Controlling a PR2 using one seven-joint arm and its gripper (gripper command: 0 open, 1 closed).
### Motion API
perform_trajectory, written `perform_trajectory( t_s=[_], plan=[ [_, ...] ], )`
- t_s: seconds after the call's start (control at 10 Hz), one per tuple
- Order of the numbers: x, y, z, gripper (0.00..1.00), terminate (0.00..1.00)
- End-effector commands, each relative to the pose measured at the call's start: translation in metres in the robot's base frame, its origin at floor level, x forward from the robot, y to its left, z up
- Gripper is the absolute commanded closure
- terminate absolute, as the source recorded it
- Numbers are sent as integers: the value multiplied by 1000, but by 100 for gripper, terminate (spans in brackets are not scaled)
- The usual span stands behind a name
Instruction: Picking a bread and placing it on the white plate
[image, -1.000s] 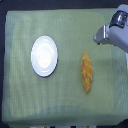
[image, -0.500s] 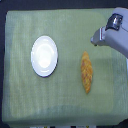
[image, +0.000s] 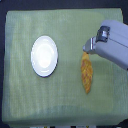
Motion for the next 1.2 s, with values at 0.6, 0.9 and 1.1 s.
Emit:
perform_trajectory(
  t_s=[0.6, 0.9, 1.1],
  plan=[
    [-26, 36, -113, 0, 0],
    [-29, 32, -123, 0, 0],
    [-28, 22, -127, 0, 0]
  ],
)
